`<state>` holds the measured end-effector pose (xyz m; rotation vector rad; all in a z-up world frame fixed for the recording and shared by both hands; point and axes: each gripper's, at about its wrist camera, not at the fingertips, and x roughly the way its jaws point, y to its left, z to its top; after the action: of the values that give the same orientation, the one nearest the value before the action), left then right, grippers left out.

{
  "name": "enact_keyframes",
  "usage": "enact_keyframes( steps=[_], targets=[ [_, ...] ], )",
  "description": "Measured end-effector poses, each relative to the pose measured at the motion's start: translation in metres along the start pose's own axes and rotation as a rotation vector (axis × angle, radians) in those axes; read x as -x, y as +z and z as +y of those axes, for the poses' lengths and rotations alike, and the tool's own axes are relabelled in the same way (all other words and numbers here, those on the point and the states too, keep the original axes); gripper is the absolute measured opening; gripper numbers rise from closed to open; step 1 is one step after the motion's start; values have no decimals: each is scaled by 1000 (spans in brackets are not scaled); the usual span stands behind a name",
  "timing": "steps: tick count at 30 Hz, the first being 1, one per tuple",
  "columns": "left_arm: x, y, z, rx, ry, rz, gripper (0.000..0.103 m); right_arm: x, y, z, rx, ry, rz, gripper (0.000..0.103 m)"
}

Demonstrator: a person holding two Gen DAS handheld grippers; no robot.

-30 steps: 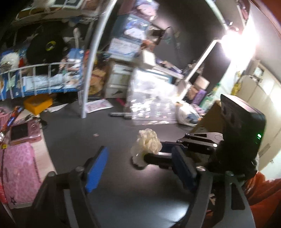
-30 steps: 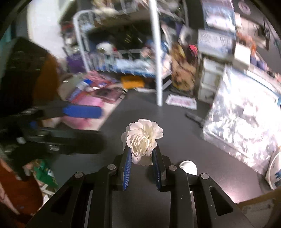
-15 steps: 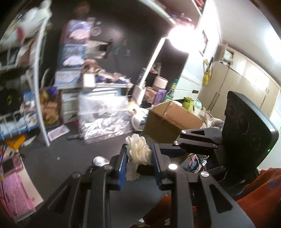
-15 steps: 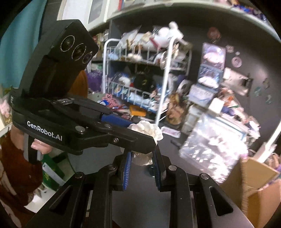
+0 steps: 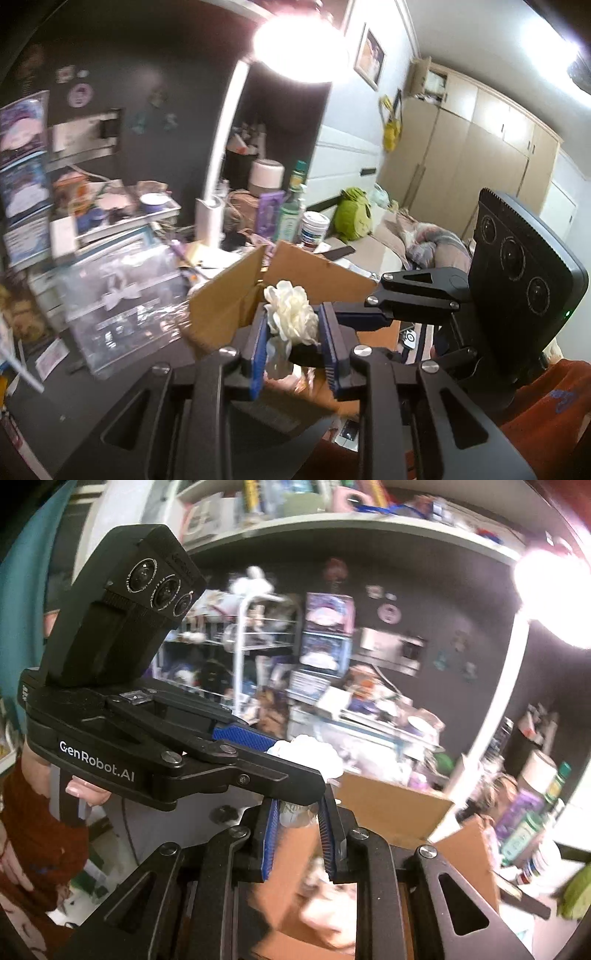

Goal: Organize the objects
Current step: 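Carry the white flower into the cardboard box and open the right gripper, then grasp the black round lid on the desk with the right gripper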

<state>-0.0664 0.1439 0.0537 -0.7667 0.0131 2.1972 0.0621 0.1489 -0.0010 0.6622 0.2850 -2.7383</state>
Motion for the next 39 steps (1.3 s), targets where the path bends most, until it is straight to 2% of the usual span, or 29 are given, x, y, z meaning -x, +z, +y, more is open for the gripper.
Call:
enact_keyframes(
  steps=[4, 8, 10, 11, 12, 13, 14, 17, 24, 28, 34, 39],
  targets=[
    [-27, 7, -7, -4, -14, 53, 23, 4, -12, -29, -43, 9, 37, 16],
    [-41, 5, -6, 11, 3, 87, 24, -4, -22, -44, -65, 39, 83, 16],
    [-44, 4, -4, 15, 18, 100, 32, -6, -26, -46, -73, 56, 94, 17],
    [-44, 4, -3, 19, 35, 98, 49, -7, -28, -47, -77, 69, 110, 23],
    [-41, 3, -1, 26, 60, 90, 64, -8, -29, -48, -79, 76, 119, 35],
    [-37, 4, 2, 35, 84, 77, 66, -10, -29, -49, -79, 79, 127, 42],
    [-34, 4, 5, 43, 90, 69, 66, -11, -30, -50, -75, 72, 132, 53],
    [-18, 3, 16, 76, 103, 32, 71, -10, -31, -51, -71, 49, 128, 56],
    [18, -9, 34, 109, 183, -41, 75, -7, -19, -47, -95, 36, 103, 56],
    [45, -23, 47, 132, 226, -81, 75, -8, -4, -31, -89, 72, 74, 56],
    [84, -55, 74, 169, 299, -108, 75, -24, 17, 22, -36, 161, 59, 56],
    [105, -88, 102, 220, 345, -105, 75, -57, 20, 72, -15, 258, 106, 56]
  ],
)
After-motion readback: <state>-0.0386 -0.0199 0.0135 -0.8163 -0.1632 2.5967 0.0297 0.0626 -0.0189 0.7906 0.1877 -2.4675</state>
